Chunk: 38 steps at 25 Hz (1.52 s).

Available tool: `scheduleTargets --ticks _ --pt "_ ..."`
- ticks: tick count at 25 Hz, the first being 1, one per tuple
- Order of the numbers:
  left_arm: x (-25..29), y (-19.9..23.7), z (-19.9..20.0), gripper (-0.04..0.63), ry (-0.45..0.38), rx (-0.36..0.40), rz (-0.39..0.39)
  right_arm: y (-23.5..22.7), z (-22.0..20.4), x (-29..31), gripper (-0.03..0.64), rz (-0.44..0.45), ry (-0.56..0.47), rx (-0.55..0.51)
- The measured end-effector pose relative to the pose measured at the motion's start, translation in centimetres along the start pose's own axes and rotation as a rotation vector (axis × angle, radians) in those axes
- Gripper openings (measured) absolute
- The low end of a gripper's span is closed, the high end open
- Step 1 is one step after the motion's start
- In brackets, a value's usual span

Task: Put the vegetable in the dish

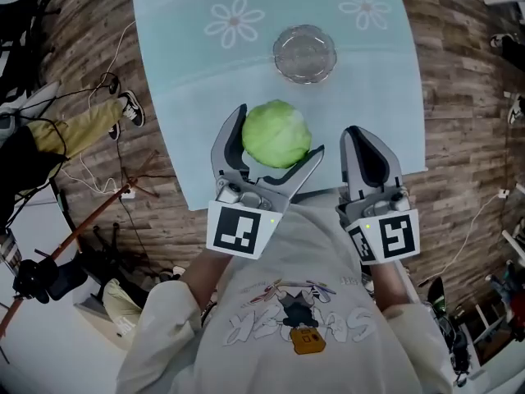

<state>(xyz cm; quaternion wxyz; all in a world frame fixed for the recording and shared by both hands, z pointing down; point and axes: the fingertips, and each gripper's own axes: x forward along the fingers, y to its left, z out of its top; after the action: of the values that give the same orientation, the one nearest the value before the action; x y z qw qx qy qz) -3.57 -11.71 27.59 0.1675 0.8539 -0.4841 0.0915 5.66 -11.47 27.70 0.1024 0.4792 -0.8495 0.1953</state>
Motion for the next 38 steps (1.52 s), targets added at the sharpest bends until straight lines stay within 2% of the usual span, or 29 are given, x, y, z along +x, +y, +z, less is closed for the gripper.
scheduleTargets --ticks 11,18,38 --pt "6.8 1.0 -2.4 0.528 0.045 0.027 -0.016 -4.7 -1.2 3.6 0.023 -0.012 0.029 0.035" --pt "9.2 2.6 -4.0 0.528 0.061 0.057 -0.012 -6.1 -2.7 5.6 0.023 -0.021 0.060 0.057" --pt "17.2 5.5 -10.7 0.528 0.188 0.038 0.037 -11.7 -7.3 10.4 0.024 -0.015 0.152 0.142"
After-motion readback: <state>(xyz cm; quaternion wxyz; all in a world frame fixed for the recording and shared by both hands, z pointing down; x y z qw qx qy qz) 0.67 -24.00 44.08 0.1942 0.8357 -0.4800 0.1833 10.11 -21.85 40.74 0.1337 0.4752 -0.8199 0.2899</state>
